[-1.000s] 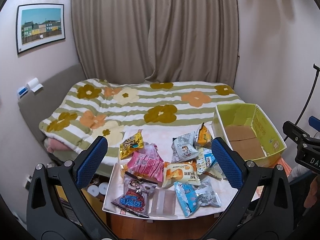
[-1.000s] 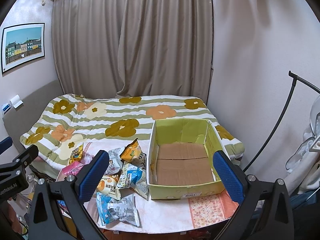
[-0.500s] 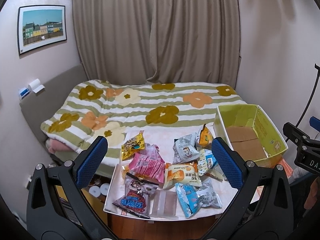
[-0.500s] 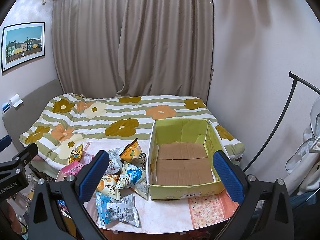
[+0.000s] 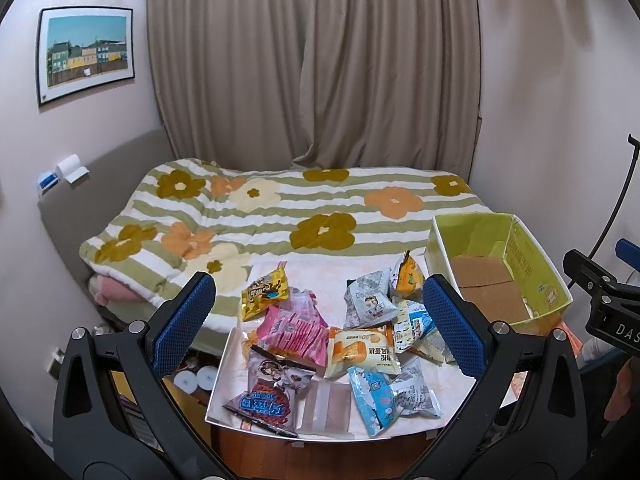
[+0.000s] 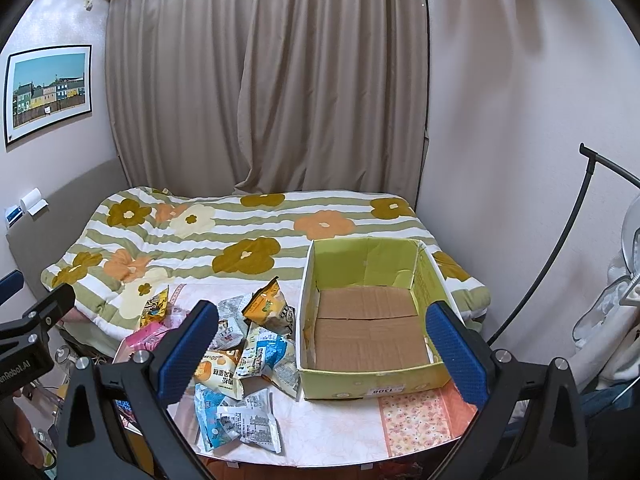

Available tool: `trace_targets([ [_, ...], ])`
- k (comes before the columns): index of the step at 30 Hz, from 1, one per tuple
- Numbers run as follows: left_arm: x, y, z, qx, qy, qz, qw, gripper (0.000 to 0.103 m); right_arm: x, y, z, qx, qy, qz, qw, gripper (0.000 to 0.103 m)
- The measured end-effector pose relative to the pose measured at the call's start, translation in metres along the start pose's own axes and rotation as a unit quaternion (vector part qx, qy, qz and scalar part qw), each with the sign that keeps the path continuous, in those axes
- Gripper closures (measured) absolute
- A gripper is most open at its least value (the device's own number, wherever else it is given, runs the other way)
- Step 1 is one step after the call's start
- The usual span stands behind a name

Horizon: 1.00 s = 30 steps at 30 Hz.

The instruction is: Organize snacks

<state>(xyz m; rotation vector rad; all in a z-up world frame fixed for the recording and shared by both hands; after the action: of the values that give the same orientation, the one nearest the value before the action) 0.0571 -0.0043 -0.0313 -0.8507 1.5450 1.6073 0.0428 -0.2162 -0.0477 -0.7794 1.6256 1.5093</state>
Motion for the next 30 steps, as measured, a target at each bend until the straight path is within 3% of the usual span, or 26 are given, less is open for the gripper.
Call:
trace_targets([
  [30, 0.004, 0.0, 0.007, 0.0, 0.001, -0.003, 1.0, 0.0, 0.004, 0.002, 0.007, -0.002, 0.0, 0.001, 1.0, 0.0],
])
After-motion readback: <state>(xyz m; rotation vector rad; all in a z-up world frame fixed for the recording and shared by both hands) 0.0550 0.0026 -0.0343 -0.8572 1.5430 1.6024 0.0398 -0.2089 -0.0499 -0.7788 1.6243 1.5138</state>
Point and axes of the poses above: each gripper's, at about its wrist camera, not at the fingertips, and y roughly against the way its jaws point, z to its left, x to its underside, the point moved 7 cm from there along -y, roughly the way its jaws point, and after that the axes turned 1 degree about -y, right-handed, at the moved point
